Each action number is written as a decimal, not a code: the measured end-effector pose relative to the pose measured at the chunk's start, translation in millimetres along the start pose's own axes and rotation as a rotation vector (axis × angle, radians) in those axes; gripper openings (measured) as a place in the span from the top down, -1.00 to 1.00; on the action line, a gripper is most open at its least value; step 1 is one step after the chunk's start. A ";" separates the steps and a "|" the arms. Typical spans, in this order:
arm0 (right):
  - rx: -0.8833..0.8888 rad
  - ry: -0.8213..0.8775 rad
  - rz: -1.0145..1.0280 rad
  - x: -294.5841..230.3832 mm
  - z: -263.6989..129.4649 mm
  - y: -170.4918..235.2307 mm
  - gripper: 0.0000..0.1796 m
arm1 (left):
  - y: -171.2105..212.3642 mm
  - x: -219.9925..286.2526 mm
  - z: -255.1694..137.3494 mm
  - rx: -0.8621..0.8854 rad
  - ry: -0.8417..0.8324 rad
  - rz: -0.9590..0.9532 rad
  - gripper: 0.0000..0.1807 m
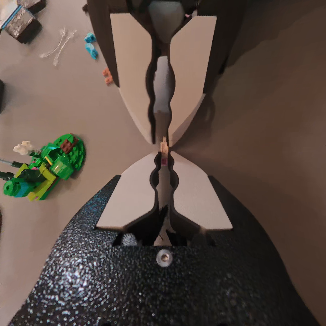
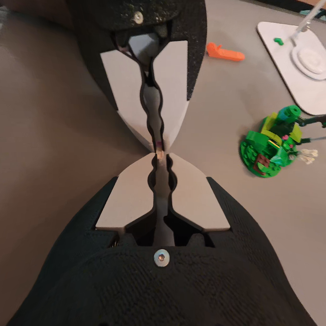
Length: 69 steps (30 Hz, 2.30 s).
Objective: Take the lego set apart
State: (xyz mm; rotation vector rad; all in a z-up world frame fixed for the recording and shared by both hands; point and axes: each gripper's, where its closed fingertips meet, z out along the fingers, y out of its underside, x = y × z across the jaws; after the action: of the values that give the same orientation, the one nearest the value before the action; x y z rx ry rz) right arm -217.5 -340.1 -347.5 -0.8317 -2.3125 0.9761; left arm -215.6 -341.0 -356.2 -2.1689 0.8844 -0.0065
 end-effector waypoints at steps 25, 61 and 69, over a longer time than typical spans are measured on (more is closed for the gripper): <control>0.150 -0.056 0.317 16.6 -16.7 -12.9 0.98 | -20.2 -42.2 -31.1 0.084 -0.596 0.443 0.55; -0.048 0.213 -0.290 9.8 -4.2 -2.8 0.95 | -9.8 -22.5 -8.9 0.046 -0.403 0.283 0.83; 0.068 0.324 -0.113 29.4 -9.0 -22.1 0.94 | -14.4 -40.1 -21.7 0.086 -0.440 0.058 0.93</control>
State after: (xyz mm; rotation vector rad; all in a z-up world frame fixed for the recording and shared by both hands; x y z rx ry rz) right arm -239.7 -327.9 -319.3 -0.7610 -2.0151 0.8005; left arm -243.5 -324.8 -320.7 -1.9547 0.6761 0.4367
